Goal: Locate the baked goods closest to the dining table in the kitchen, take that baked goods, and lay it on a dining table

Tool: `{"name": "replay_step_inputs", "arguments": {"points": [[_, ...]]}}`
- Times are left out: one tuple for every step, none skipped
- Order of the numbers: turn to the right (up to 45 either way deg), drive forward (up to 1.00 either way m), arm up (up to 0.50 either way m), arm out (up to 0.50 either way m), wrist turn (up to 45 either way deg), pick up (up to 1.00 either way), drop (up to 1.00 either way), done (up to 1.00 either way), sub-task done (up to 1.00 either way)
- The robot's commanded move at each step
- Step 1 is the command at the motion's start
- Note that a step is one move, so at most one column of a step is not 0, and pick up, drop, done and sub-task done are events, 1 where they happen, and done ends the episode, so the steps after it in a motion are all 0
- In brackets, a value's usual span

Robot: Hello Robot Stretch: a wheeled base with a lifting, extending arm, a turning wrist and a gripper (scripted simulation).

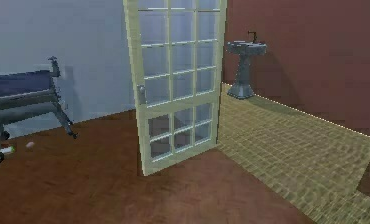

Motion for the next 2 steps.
{"name": "replay_step_inputs", "arguments": {"points": [[6.0, 0.00, 0.00, 0.00, 0.0, 0.00, 0.00, 0.00, 0.00], [0.0, 0.45, 0.00, 0.00, 0.0, 0.00, 0.00, 0.00, 0.00]]}}
